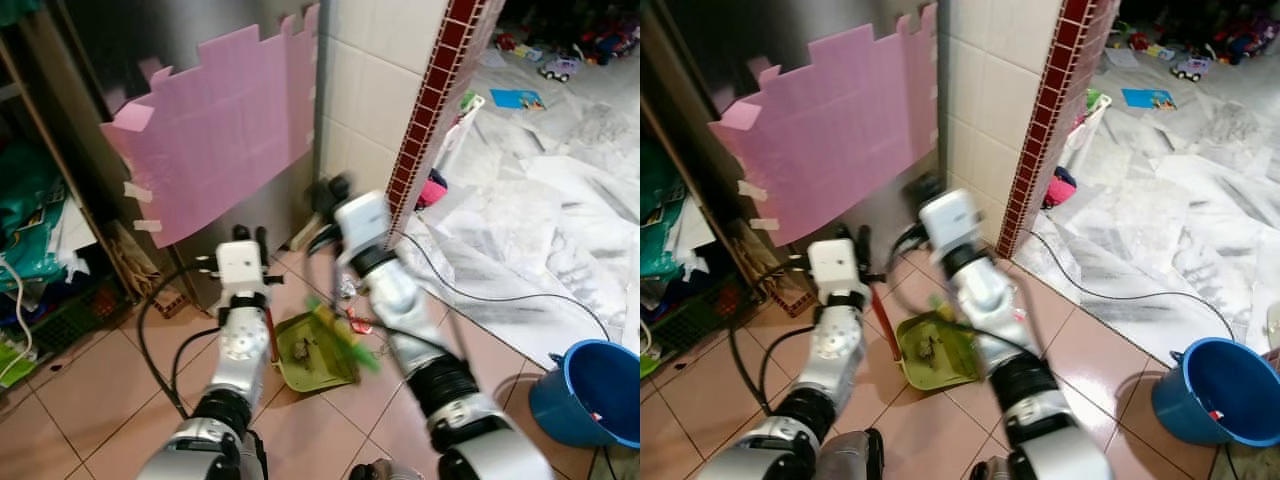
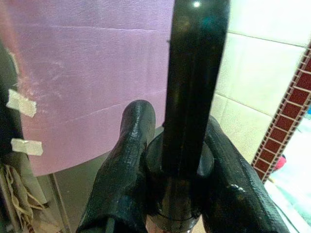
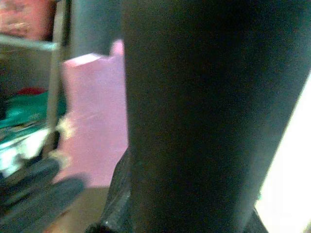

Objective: Sweep floor

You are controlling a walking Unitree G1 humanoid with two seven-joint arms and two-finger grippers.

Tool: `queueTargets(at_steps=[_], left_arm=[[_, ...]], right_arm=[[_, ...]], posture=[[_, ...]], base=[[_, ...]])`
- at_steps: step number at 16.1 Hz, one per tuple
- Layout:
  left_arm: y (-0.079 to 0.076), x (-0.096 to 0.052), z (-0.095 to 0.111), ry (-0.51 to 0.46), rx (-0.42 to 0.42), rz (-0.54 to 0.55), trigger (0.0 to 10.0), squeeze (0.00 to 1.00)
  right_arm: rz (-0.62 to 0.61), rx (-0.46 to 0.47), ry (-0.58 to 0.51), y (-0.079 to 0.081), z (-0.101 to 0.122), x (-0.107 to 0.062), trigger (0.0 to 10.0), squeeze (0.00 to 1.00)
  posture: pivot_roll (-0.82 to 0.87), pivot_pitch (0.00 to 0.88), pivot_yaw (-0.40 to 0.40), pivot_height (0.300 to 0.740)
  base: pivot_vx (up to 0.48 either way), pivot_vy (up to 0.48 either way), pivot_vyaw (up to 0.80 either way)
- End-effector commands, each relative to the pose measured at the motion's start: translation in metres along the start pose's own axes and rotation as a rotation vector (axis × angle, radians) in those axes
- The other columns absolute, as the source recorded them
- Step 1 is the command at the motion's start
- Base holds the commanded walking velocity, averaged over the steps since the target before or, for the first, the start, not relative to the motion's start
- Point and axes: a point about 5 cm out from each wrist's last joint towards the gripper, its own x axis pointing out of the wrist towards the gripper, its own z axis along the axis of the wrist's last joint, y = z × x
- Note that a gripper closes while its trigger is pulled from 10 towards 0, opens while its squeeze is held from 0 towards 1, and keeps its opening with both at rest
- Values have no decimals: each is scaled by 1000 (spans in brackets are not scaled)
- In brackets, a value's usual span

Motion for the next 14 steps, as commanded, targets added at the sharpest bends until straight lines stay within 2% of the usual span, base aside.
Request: queueTargets(at_steps=[1, 4, 5, 6, 8, 10, 12, 14], left_arm=[[-1, -10, -19, 115, -17, -5, 10000, 0], [2, -5, -16, 115, 7, -30, 10000, 0], [3, -4, -14, 100, -16, -59, 10000, 0], [7, -4, -11, 77, -16, -62, 10000, 0], [9, -4, -10, 65, -13, -64, 10000, 0], [11, -5, -13, 84, 22, -90, 10000, 0], [10, -6, -13, 90, 13, -140, 10000, 0], [10, -7, -9, 74, 22, -149, 10000, 0]], right_arm=[[74, 44, 8, 11, -2, 0, 10000, 0], [141, 138, 11, 12, -1, -5, 10000, 0], [125, 159, -6, 4, 6, -4, 10000, 0], [82, 181, -55, -11, 22, 2, 10000, 0], [50, 179, -94, -23, 33, 6, 10000, 0], [-29, 86, -218, -58, 66, 16, 10000, 0], [-69, -23, -275, -74, 84, 19, 10000, 0], [-107, -91, -253, -85, 81, 19, 10000, 0]], posture=[[34, 62, -43, 740], [37, 47, -38, 740], [35, 44, -35, 740], [32, 43, -31, 740], [31, 42, -26, 740], [28, 43, -17, 740], [26, 44, -16, 740], [32, 47, -16, 740]], base=[[0, 0, 0], [0, 0, 0], [0, 0, 0], [0, 0, 0], [0, 0, 0], [0, 0, 0], [0, 0, 0], [0, 0, 0]])
